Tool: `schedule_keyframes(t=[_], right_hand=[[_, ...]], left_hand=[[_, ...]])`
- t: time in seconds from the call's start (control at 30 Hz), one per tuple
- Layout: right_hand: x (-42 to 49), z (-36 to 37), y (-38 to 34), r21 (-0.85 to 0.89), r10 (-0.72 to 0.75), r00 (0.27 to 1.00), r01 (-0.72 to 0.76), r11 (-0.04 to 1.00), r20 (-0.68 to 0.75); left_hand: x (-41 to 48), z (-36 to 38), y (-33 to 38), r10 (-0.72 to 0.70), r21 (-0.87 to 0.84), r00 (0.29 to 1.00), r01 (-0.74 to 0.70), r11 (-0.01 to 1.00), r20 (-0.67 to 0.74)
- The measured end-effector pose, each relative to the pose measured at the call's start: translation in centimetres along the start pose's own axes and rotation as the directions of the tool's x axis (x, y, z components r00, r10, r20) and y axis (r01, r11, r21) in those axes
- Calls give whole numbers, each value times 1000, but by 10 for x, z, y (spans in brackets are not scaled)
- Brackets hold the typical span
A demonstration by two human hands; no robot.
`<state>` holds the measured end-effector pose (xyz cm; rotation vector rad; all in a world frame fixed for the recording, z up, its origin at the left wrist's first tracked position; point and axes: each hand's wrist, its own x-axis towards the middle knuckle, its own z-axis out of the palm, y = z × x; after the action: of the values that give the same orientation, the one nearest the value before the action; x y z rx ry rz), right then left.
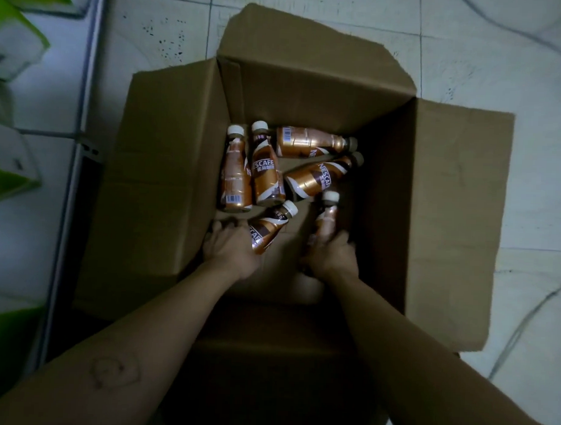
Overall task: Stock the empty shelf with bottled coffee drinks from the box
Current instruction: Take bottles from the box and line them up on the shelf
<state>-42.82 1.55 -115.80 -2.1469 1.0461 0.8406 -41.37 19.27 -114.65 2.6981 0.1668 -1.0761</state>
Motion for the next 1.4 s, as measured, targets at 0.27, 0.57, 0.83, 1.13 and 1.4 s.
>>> schedule_keyframes(t=[0.27,0.57,0.83,1.13,1.4], right_hand=[[-5,10,15,114,-25,993,12,993,117],[-61,-36,-10,294,-189,980,162,942,66],[-184,-156,-68,338,-520,828,561,756,-210],[-332,-251,-95,271,-726,562,827,492,-397],[-441,-285,-102,170,-818,319,948,270,-478]], left_hand=[[2,1,-1,-51,-221,999,52,974,10],[-44,-48,24,10,-595,1000,-2,804,9],[-156,-174,55,137,-667,920,-362,651,-366],[-294,-289,52,211,-561,731,-647,517,-649],[-396,-338,38,228,-461,590,-774,434,-775]])
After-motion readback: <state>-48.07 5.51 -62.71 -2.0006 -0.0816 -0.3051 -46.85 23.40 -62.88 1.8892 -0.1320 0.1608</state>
